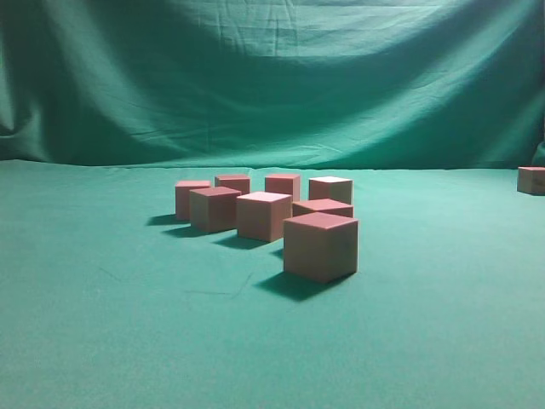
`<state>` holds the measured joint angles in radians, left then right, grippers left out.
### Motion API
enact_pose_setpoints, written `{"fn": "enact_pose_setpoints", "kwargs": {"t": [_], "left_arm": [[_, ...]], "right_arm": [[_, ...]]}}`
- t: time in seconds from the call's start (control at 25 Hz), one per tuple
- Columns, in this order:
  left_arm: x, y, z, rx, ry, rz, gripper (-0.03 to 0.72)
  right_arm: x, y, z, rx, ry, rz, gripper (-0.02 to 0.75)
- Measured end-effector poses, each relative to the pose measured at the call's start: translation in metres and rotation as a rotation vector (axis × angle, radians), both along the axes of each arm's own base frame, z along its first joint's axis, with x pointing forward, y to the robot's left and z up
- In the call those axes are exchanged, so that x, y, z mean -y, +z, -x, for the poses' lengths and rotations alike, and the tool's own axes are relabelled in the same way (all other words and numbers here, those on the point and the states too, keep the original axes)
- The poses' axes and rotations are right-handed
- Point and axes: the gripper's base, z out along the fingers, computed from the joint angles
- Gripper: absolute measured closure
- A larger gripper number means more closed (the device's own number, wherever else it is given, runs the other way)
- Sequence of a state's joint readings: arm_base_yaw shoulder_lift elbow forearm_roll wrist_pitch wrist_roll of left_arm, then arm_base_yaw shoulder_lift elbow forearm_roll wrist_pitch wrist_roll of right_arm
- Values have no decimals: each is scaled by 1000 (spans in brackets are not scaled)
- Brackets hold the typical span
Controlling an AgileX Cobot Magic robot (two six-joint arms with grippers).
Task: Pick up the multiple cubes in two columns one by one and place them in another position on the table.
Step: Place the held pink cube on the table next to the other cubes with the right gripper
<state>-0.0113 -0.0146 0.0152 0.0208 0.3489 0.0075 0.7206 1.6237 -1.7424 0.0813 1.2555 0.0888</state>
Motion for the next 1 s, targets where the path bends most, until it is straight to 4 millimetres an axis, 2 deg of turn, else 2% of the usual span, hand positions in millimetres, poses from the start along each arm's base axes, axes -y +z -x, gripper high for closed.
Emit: {"fn": "enact_pose_setpoints", "kwargs": {"t": [0.12, 0.28, 0.48, 0.64, 0.88, 1.0], "left_arm": [[0, 0, 0, 0, 0, 0, 688], [0, 0, 0, 0, 0, 0, 688], [0, 0, 0, 0, 0, 0, 688], [0, 0, 0, 0, 0, 0, 688], [0, 0, 0, 0, 0, 0, 688], [0, 0, 0, 0, 0, 0, 688]], "right_arm": [[-12, -14, 31, -43, 87, 40, 484], [-29, -50, 62, -111, 230, 141, 484], [-40, -93, 89, -121, 410, 225, 484], [-42, -117, 93, -99, 490, 248, 484], [-52, -145, 85, -59, 676, 330, 484], [-60, -162, 77, -30, 715, 366, 484]]}}
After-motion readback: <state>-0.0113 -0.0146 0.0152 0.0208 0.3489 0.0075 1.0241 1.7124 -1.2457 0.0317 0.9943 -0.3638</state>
